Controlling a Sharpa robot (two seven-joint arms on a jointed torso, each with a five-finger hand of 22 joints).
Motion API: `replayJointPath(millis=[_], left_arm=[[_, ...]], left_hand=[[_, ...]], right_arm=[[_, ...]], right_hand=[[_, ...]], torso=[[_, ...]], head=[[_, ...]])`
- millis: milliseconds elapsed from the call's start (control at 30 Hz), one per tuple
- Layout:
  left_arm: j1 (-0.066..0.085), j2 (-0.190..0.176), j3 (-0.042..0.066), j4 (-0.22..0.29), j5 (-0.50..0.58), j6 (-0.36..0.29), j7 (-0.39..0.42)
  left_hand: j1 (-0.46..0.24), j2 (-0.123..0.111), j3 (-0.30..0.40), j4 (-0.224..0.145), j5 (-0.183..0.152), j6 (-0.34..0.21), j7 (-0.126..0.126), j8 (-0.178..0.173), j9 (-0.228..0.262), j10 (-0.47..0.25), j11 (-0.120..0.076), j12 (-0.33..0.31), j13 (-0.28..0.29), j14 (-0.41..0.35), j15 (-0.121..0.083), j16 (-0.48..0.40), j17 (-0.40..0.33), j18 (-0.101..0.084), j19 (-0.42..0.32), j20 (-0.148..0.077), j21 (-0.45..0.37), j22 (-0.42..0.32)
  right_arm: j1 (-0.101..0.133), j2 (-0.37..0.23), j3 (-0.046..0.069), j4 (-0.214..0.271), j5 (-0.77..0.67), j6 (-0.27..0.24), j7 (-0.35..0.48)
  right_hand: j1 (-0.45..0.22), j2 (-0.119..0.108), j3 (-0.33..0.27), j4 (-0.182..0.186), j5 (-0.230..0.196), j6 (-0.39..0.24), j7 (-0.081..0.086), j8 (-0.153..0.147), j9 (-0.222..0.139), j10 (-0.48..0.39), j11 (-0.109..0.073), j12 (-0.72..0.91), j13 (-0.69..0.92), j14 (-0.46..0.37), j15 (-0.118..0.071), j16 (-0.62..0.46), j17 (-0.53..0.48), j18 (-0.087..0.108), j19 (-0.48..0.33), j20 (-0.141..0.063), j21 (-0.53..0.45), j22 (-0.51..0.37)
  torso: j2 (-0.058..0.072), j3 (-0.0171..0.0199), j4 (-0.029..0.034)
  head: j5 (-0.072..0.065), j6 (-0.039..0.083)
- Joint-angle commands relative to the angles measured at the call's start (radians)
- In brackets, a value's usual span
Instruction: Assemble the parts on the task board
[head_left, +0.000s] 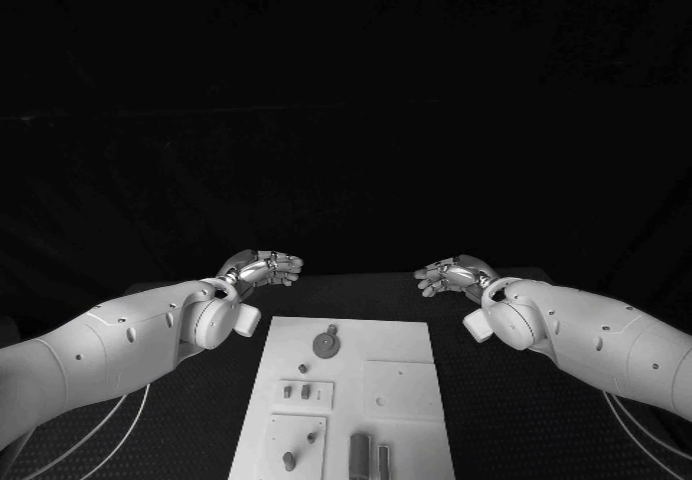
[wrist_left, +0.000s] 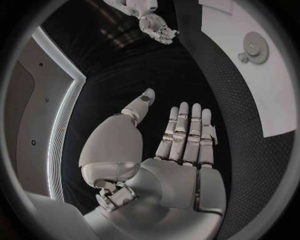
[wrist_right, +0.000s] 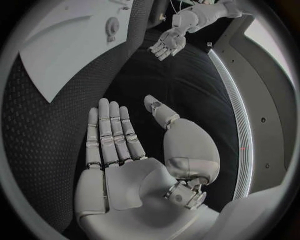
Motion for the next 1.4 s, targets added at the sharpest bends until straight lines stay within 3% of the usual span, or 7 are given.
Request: replayJointPath(millis=[33, 267, 300, 333, 500, 533, 1400], left_arm=[[0.000, 0.010, 0.001, -0.011, 0.065, 0.007, 0.050], [-0.001, 0.006, 0.001, -0.015, 0.063, 0.026, 0.054], [-0.001, 0.005, 0.000, -0.015, 0.039, 0.004, 0.024], [-0.001, 0.004, 0.001, -0.012, 0.039, 0.002, 0.025], [-0.014, -0.006, 0.011, 0.024, 0.043, -0.037, 0.038], [-0.021, -0.011, 0.016, 0.044, 0.045, -0.058, 0.045], [-0.208, -0.159, 0.160, 0.584, 0.100, -0.625, 0.238]], left_hand=[[-0.010, -0.003, -0.001, 0.009, -0.001, -0.024, -0.008, -0.011, -0.005, -0.037, -0.003, -0.002, -0.022, -0.028, 0.003, -0.019, -0.010, -0.007, -0.018, 0.009, -0.022, -0.006], [-0.019, -0.006, -0.005, 0.020, -0.003, -0.050, -0.022, -0.016, -0.007, -0.081, -0.017, 0.000, -0.050, -0.057, -0.001, -0.037, -0.021, -0.007, -0.038, 0.024, -0.054, -0.012], [-0.313, 0.139, -0.454, 0.205, -0.063, -0.801, -0.112, -0.230, -0.499, -1.031, -0.083, -0.065, -0.167, -0.781, -0.129, -0.282, -0.524, -0.007, -0.568, -0.038, -0.360, -0.400], [-1.022, 0.139, -0.454, 0.205, -0.063, -0.801, -0.112, -0.230, -0.499, -1.031, -0.083, -0.065, -0.167, -0.781, -0.129, -0.282, -0.524, -0.007, -0.568, -0.038, -0.360, -0.418], [-1.022, 0.139, -0.454, 0.205, -0.063, -0.801, -0.112, -0.230, -0.499, -1.031, -0.083, -0.065, -0.167, -0.781, -0.129, -0.282, -0.524, -0.007, -0.568, -0.038, -0.360, -0.563], [-1.022, 0.139, -0.454, 0.205, -0.063, -0.801, -0.112, -0.230, -0.499, -1.031, -0.083, -0.065, -0.167, -0.781, -0.129, -0.282, -0.524, -0.007, -0.568, -0.038, -0.360, -1.306], [-1.022, 0.139, -0.454, 0.205, -0.063, -0.801, -0.112, -0.230, -0.499, -1.031, -0.083, -0.065, -0.167, -0.781, -0.129, -0.282, -0.524, -0.007, -0.568, -0.038, -0.360, -1.306]], right_arm=[[-0.008, 0.006, 0.013, -0.020, 0.086, 0.027, 0.069], [-0.011, 0.009, 0.017, -0.013, 0.094, 0.030, 0.072], [-0.009, 0.007, 0.017, -0.017, 0.060, 0.007, 0.038], [-0.010, 0.006, 0.017, -0.015, 0.061, 0.005, 0.039], [-0.018, -0.006, 0.021, 0.023, 0.078, -0.032, 0.056], [-0.022, -0.012, 0.023, 0.044, 0.088, -0.052, 0.066], [-0.155, -0.205, 0.086, 0.666, 0.364, -0.642, 0.345]], right_hand=[[-0.010, 0.022, -0.014, 0.000, 0.004, -0.015, -0.008, 0.004, -0.008, 0.028, 0.003, -0.124, -0.102, -0.002, 0.014, -0.085, -0.058, -0.004, 0.000, 0.018, -0.069, -0.057], [-0.007, 0.034, -0.053, 0.002, 0.008, -0.028, -0.011, 0.016, -0.027, 0.101, 0.002, -0.238, -0.194, 0.000, 0.016, -0.155, -0.104, 0.006, -0.004, 0.036, -0.130, -0.100], [-0.858, 0.086, -0.615, 0.288, -0.147, -0.858, -0.171, -0.180, -0.560, -0.856, -0.138, -0.538, -0.315, -0.862, -0.118, -0.537, -0.608, -0.185, -0.498, -0.182, -0.635, -1.045], [-0.858, 0.086, -0.615, 0.288, -0.147, -0.858, -0.171, -0.180, -0.560, -0.856, -0.138, -0.538, -0.315, -0.862, -0.118, -0.537, -0.608, -0.185, -0.498, -0.182, -0.635, -1.045], [-0.858, 0.086, -0.615, 0.288, -0.147, -0.858, -0.171, -0.180, -0.560, -0.856, -0.138, -0.538, -0.315, -0.862, -0.118, -0.537, -0.608, -0.185, -0.498, -0.182, -0.635, -1.045], [-0.858, 0.086, -0.615, 0.288, -0.147, -0.858, -0.171, -0.180, -0.560, -0.856, -0.138, -0.538, -0.315, -0.862, -0.118, -0.537, -0.608, -0.185, -0.498, -0.182, -0.635, -1.045], [-0.858, 0.086, -0.615, 0.288, -0.147, -0.858, -0.171, -0.180, -0.560, -0.856, -0.138, -0.538, -0.315, -0.862, -0.118, -0.537, -0.608, -0.185, -0.498, -0.182, -0.635, -1.045]], torso=[[-0.013, 0.0029, 0.0038], [-0.011, 0.0089, 0.0172], [-0.011, 0.0042, 0.0044], [-0.012, 0.0041, 0.0047], [-0.031, 0.0012, 0.0100], [-0.042, -0.0003, 0.0129], [-0.130, -0.0133, 0.0369]], head=[[0.006, 0.003], [-0.001, 0.011], [0.009, 0.009], [0.009, 0.008], [0.005, 0.002], [0.003, -0.002], [-0.014, -0.030]])
